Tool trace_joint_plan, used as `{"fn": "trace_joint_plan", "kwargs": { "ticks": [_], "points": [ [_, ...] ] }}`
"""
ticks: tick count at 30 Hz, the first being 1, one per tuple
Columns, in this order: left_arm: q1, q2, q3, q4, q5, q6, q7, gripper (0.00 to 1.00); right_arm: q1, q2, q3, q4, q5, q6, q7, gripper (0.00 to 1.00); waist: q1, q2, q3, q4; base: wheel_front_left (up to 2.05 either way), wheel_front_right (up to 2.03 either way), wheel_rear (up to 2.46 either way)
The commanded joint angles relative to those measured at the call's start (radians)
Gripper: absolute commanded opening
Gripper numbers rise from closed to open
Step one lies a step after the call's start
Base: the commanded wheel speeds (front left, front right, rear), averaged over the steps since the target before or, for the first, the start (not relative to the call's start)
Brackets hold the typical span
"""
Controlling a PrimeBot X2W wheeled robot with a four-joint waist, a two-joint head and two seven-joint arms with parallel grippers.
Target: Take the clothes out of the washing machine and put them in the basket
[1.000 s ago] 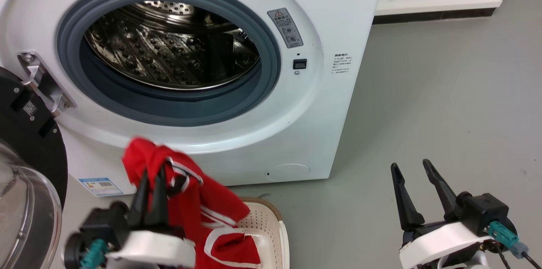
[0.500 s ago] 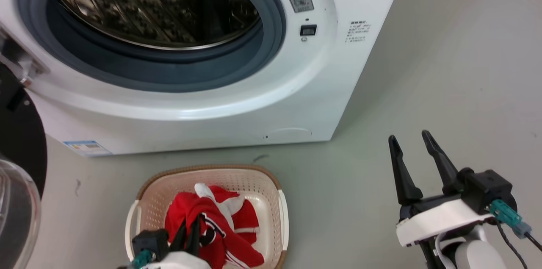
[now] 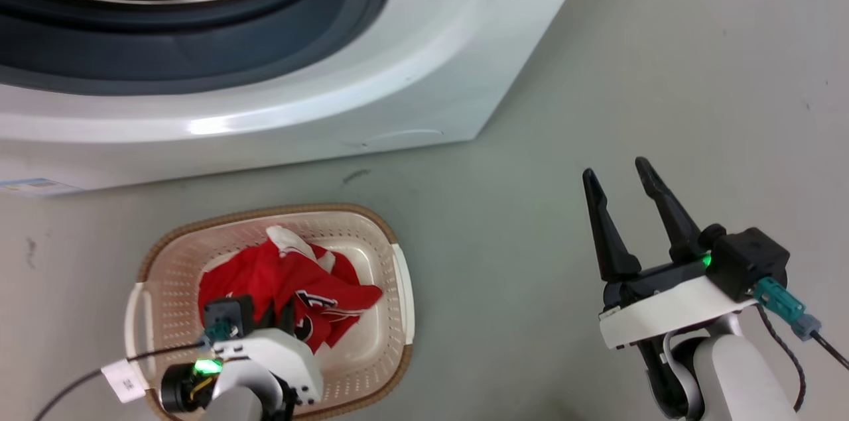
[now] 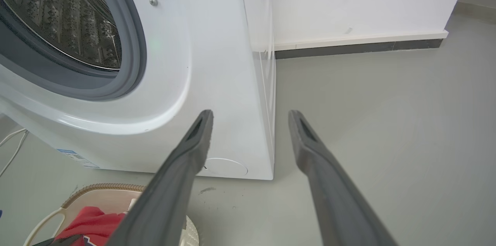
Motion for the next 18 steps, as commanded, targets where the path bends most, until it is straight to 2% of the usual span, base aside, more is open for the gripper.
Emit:
{"fn": "trace_joint_plan", "kwargs": {
  "ticks": [1,12,18],
  "points": [
    [-0.034,0.007,0.009,0.016,0.004,0.006,-0.007,0.00,-0.021,0.000,-0.001,0.002,0.004,-0.001,-0.010,1.00,-0.0002,0.0000,0.055,-0.038,0.00,0.00,0.00],
    [-0.186,0.045,0.056,0.262,-0.001,0.028,-0.005,0.00,-0.082,0.000,0.038,0.018,0.024,-0.001,-0.035,1.00,-0.0002,0.0000,0.183,-0.090,0.00,0.00,0.00],
    [-0.214,0.065,0.069,0.305,-0.003,0.027,-0.005,0.00,-0.098,0.001,0.041,0.034,0.026,-0.001,-0.044,1.00,-0.0002,0.0000,0.200,-0.091,0.00,0.00,0.00]
  ]
}}
